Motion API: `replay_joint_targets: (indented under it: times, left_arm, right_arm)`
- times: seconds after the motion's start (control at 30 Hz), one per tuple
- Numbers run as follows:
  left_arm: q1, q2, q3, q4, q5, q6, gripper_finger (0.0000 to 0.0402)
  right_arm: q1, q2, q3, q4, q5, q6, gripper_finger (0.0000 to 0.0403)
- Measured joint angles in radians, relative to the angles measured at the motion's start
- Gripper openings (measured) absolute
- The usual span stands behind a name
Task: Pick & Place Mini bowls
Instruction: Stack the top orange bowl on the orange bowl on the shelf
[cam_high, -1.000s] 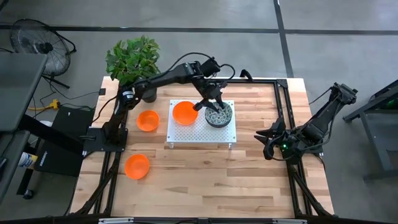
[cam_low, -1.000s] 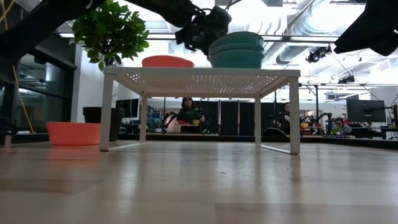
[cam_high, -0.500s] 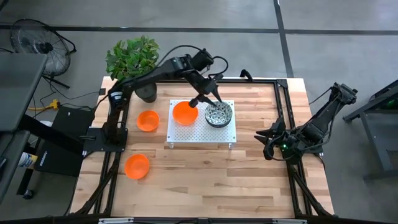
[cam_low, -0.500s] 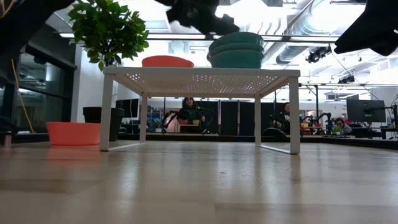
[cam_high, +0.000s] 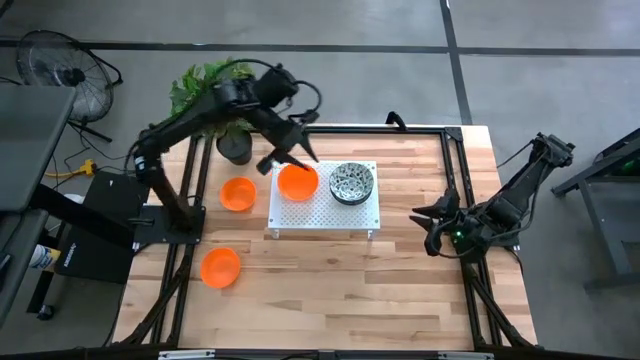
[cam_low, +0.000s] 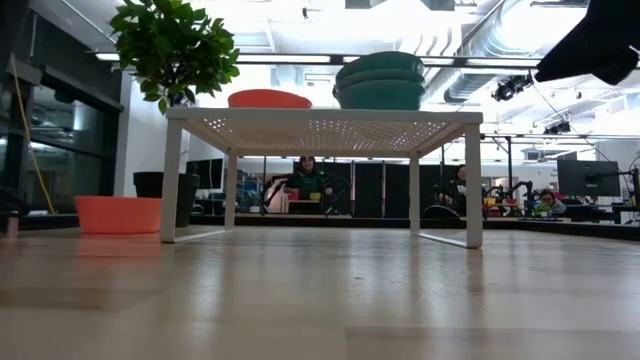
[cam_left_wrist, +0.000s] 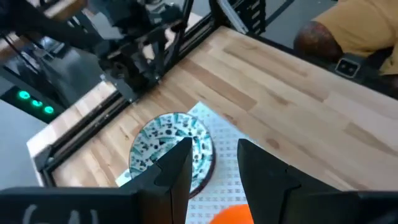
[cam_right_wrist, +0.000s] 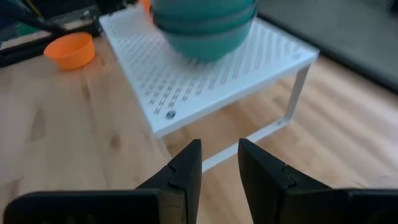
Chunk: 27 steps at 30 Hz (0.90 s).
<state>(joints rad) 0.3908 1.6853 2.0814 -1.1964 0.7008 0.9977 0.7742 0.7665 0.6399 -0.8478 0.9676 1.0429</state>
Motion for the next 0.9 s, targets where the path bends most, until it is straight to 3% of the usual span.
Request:
replay_joint_targets:
  times: [0.17, 0.3, 0.43, 0.67, 0.73, 0.9]
  left_arm:
    - [-0.018, -0.103, -0.010, -0.068, -0.037, -0.007, 0.0124]
    - [-0.041, -0.217, -0.129, -0.023, -0.067, -0.064, 0.0124]
    - [-0.047, -0.377, -0.383, 0.106, -0.118, -0.149, 0.0124]
    - [-0.075, -0.712, -0.905, 0.468, -0.171, -0.410, 0.0124]
    - [-0.101, -0.799, -1.000, 0.538, -0.186, -0.481, 0.0124]
    - [-0.188, -0.981, -1.143, 0.546, -0.371, -0.635, 0.0124]
  right_arm:
    - [0.000, -0.050, 0.000, -0.010, 0.101, -0.081, 0.0094]
    - [0.000, -0.106, 0.000, -0.053, 0.165, -0.095, 0.0094]
    - [0.000, -0.169, 0.000, -0.095, 0.204, -0.114, 0.0094]
    - [0.000, -0.279, 0.000, -0.124, 0.242, -0.186, 0.0094]
    - [0.000, -0.301, 0.000, -0.131, 0.240, -0.191, 0.0094]
    - [0.000, -0.326, 0.000, -0.177, 0.236, -0.191, 0.0094]
